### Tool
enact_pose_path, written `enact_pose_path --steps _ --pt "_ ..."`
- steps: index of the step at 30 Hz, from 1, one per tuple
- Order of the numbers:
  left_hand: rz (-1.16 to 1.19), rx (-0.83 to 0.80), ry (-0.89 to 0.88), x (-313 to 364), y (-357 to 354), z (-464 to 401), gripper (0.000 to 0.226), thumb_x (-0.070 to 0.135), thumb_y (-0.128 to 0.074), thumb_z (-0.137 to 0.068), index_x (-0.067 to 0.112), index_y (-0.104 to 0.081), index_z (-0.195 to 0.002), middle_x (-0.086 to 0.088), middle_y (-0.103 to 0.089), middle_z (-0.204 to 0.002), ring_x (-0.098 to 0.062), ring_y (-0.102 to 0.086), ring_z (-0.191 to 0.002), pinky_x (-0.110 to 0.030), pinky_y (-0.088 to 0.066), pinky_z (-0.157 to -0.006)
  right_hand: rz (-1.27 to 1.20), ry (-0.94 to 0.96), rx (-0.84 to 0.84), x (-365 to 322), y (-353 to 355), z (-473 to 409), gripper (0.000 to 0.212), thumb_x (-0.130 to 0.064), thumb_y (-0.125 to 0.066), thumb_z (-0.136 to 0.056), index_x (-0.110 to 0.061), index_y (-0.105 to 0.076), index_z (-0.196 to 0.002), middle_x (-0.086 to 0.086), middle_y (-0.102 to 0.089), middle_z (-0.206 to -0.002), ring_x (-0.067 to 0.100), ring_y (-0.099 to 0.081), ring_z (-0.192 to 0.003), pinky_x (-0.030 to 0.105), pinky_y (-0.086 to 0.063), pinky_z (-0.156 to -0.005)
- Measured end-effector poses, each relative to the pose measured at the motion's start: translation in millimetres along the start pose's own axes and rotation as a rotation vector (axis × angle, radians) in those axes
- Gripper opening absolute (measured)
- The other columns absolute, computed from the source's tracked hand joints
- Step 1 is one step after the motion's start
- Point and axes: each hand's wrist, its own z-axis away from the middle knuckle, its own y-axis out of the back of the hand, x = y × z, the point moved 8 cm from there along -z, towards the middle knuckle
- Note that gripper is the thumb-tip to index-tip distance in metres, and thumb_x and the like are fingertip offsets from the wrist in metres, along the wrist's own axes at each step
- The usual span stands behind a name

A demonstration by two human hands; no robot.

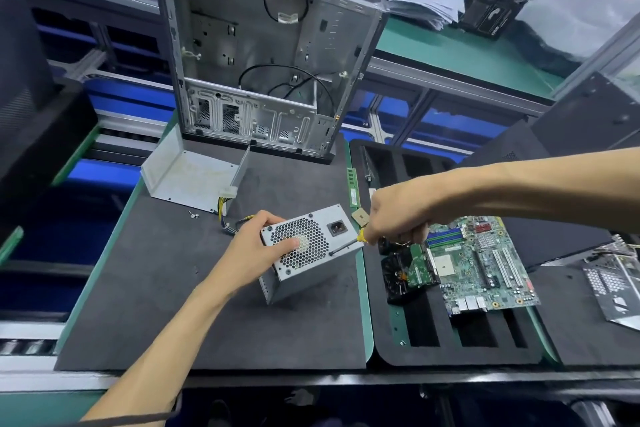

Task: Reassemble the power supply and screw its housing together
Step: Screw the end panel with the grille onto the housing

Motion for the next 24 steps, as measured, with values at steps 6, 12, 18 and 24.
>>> enact_pose_path --steps 6,12,18,24 --pt "0.181 -0.006 0.057 -7 -3 -1 0.029 0.012 -0.083 -0.080 0.017 -0.068 -0.105 0.038 -0.067 -0.082 0.015 -0.066 -0.075 -0.001 -0.044 -0.061 1.299 0.523 0.381 -53 0 23 0.030 -0.032 -0.045 -0.103 -0.009 -0.065 -0.103 0.009 -0.066 -0.097 0.033 -0.064 -0.082 0.037 -0.045 -0.064" --pt "0.246 0.003 0.056 -8 -7 0 0.028 0.010 -0.083 -0.082 0.016 -0.069 -0.106 0.028 -0.067 -0.084 0.019 -0.064 -0.078 0.000 -0.044 -0.064 1.515 0.657 0.361 -70 -11 26 0.025 -0.022 -0.041 -0.102 -0.010 -0.058 -0.090 0.010 -0.065 -0.087 0.031 -0.044 -0.067 0.036 -0.032 -0.059" --pt "0.294 -0.023 0.044 -11 -15 0 0.023 0.008 -0.076 -0.088 0.017 -0.063 -0.105 0.040 -0.068 -0.086 0.014 -0.068 -0.082 -0.003 -0.049 -0.064 0.404 0.094 0.097 -25 8 -4 0.032 -0.017 -0.047 -0.102 -0.005 -0.067 -0.080 -0.002 -0.044 -0.044 0.014 -0.039 -0.037 0.018 -0.033 -0.041" --pt "0.306 0.000 0.065 -12 -10 1 0.025 0.012 -0.078 -0.087 0.017 -0.066 -0.107 0.022 -0.075 -0.088 0.002 -0.072 -0.081 -0.009 -0.051 -0.065 0.004 -0.041 -0.057 -15 -2 -7 0.040 -0.004 -0.047 -0.096 -0.015 -0.038 -0.059 -0.003 -0.027 -0.044 0.011 -0.018 -0.033 0.011 -0.016 -0.037"
